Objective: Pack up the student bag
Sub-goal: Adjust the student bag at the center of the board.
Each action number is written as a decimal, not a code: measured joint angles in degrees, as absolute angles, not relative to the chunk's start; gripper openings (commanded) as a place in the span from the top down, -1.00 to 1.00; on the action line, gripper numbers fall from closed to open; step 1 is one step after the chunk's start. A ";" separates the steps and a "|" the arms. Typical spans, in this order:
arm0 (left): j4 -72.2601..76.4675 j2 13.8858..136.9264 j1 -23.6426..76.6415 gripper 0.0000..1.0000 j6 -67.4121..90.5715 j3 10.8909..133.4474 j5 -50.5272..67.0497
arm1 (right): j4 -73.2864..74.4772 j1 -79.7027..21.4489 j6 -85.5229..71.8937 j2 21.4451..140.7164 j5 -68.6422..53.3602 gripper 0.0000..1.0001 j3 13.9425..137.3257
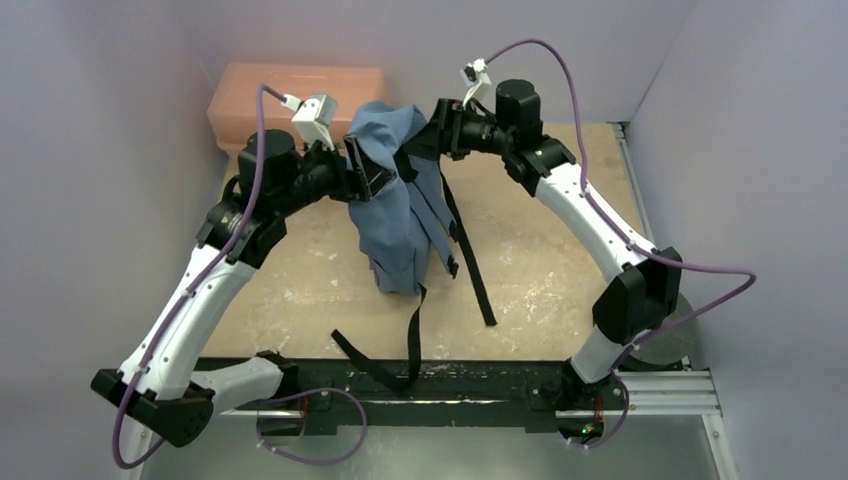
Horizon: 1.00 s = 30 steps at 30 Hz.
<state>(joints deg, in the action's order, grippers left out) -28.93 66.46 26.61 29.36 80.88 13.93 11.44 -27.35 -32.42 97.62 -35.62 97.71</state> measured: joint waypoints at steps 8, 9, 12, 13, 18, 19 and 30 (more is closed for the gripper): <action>-24.36 66.59 27.14 -0.22 31.62 70.59 17.45 | 5.65 -27.20 -33.78 93.71 -34.39 -0.64 78.76; -24.18 68.75 27.14 -0.22 32.12 69.78 17.74 | 5.10 -27.14 -34.02 94.78 -34.41 -0.67 78.41; -24.95 70.78 26.85 -0.31 32.38 68.58 17.63 | 5.89 -26.96 -34.02 95.61 -34.13 -0.72 78.24; -25.23 70.30 26.87 -0.35 32.12 68.90 17.54 | 7.11 -26.98 -33.56 95.39 -33.87 -0.73 78.94; -29.52 66.83 26.89 -0.51 30.09 74.85 17.30 | 15.64 -27.00 -29.65 94.94 -30.33 -0.90 87.74; -30.26 65.80 26.72 -0.53 29.41 76.14 17.21 | 16.73 -26.98 -28.95 94.28 -29.08 -0.93 88.71; -35.18 51.48 22.06 -0.46 27.31 75.88 11.22 | 20.93 -16.67 -27.92 79.92 -25.61 -0.98 81.32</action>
